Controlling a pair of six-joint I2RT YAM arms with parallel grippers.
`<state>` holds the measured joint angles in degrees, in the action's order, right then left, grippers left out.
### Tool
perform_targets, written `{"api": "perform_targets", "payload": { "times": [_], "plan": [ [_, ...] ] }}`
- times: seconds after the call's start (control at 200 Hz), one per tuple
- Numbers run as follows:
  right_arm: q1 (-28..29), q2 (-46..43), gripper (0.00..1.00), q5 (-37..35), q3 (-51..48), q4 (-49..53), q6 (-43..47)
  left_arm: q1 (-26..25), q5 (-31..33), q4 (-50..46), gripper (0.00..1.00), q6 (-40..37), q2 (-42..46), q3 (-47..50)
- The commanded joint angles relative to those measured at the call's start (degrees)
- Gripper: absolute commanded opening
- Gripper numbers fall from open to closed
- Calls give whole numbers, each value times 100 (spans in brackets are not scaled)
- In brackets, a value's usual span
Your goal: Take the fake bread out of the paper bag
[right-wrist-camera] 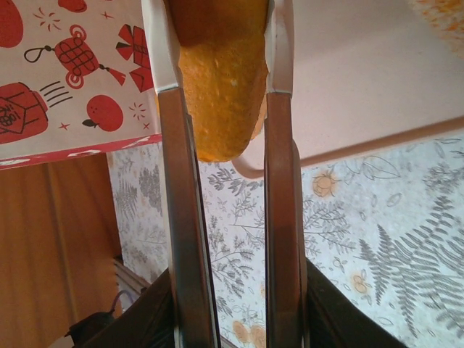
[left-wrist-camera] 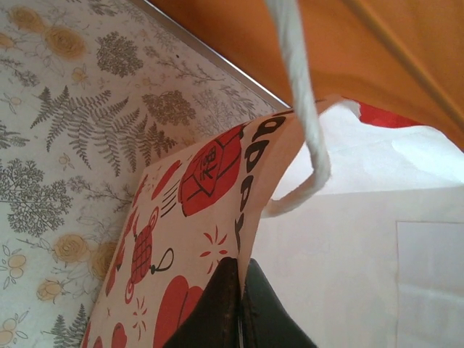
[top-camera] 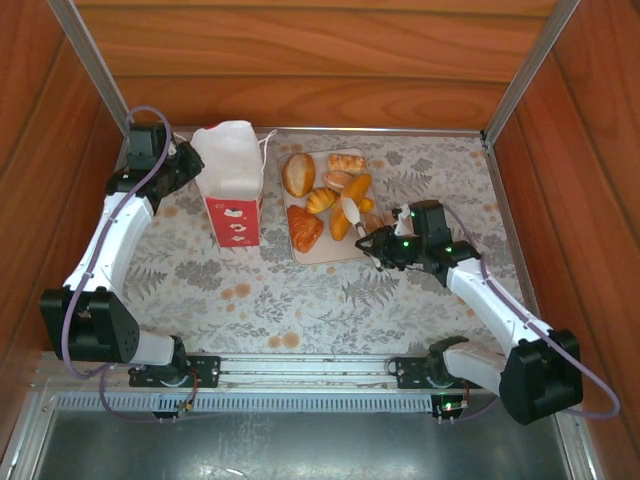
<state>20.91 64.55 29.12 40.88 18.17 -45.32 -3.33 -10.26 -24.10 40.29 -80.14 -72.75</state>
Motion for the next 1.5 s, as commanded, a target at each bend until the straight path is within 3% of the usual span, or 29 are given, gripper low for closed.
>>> {"api": "perform_targets", "payload": {
  "times": [0.0,0.24,0.53,0.83,1.14,1.494],
  "plan": [
    [-34,185,20,510,25,-747,19,70,-149,-26,15,142,13,98],
    [-18,585,22,782,-95,-976,-85,98,-155,-25,24,184,136,152],
    [80,652,27,819,-344,-1202,-126,136,-130,-25,51,243,438,226],
    [133,1229,32,933,-423,-1745,-48,133,-120,-26,67,328,740,357],
    [133,1094,47,394,-253,-730,149,132,-142,-28,68,355,858,376],
    [133,798,51,-153,-4,427,292,139,-168,-25,68,321,789,321]
  ]
}}
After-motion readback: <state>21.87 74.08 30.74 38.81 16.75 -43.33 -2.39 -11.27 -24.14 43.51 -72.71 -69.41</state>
